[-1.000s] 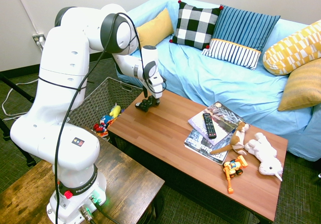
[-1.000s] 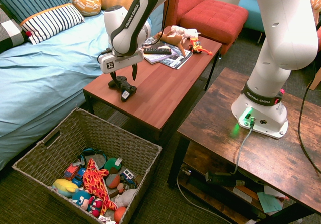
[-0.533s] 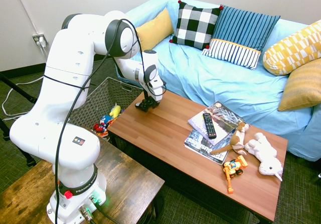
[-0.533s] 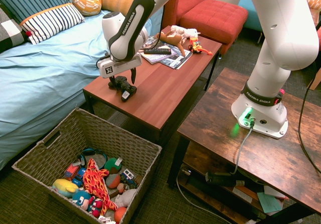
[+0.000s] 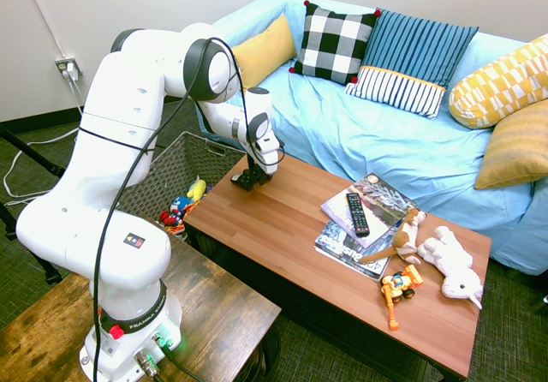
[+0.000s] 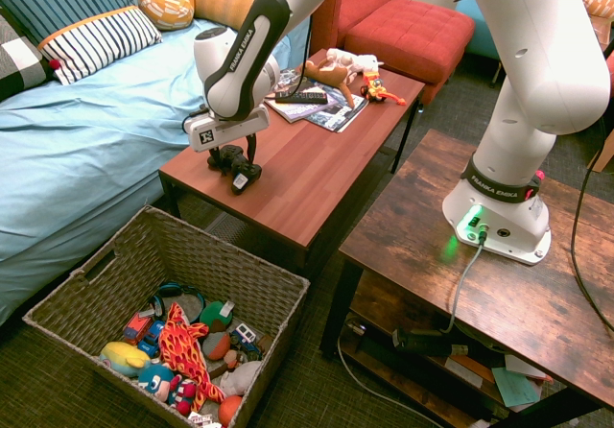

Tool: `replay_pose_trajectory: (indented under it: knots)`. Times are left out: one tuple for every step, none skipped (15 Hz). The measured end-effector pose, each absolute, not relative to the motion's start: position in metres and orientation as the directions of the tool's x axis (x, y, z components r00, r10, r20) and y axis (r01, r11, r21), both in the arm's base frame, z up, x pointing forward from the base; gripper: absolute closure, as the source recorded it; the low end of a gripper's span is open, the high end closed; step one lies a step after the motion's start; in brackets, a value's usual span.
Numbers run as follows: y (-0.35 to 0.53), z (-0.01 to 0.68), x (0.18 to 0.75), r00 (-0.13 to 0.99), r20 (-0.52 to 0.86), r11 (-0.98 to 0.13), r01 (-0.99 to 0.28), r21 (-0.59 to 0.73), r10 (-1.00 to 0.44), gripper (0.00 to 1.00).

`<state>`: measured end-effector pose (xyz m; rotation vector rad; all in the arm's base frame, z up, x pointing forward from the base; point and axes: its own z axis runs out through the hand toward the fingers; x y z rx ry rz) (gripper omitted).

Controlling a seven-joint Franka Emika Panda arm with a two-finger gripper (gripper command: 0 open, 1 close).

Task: Put the gamepad in the basket

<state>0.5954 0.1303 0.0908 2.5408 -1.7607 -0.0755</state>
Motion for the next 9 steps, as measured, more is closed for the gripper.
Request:
replay_pose_trajectory:
  knots:
    - [0.13, 0.091, 0.596, 0.349, -0.013, -0.349, -0.934, 0.068, -0.937, 1.0]
    - [0.129, 0.091, 0.596, 0.348, -0.014, -0.348, -0.935, 0.068, -0.937, 1.0]
    - [0.128, 0.091, 0.596, 0.348, -0.014, -0.348, -0.935, 0.07, -0.938, 1.0]
    - [0.127, 0.091, 0.596, 0.347, -0.014, -0.347, -0.935, 0.076, -0.938, 1.0]
    - [0.125, 0.092, 0.596, 0.35, -0.014, -0.35, -0.933, 0.081, -0.937, 1.0]
    - [0.125, 0.095, 0.597, 0.355, -0.014, -0.355, -0.931, 0.079, -0.935, 1.0]
    - [0.126, 0.102, 0.599, 0.36, -0.013, -0.36, -0.93, 0.072, -0.933, 1.0]
    - [0.129, 0.112, 0.602, 0.369, -0.014, -0.369, -0.928, 0.06, -0.929, 1.0]
    - [0.134, 0.127, 0.603, 0.381, -0.014, -0.381, -0.923, 0.046, -0.924, 1.0]
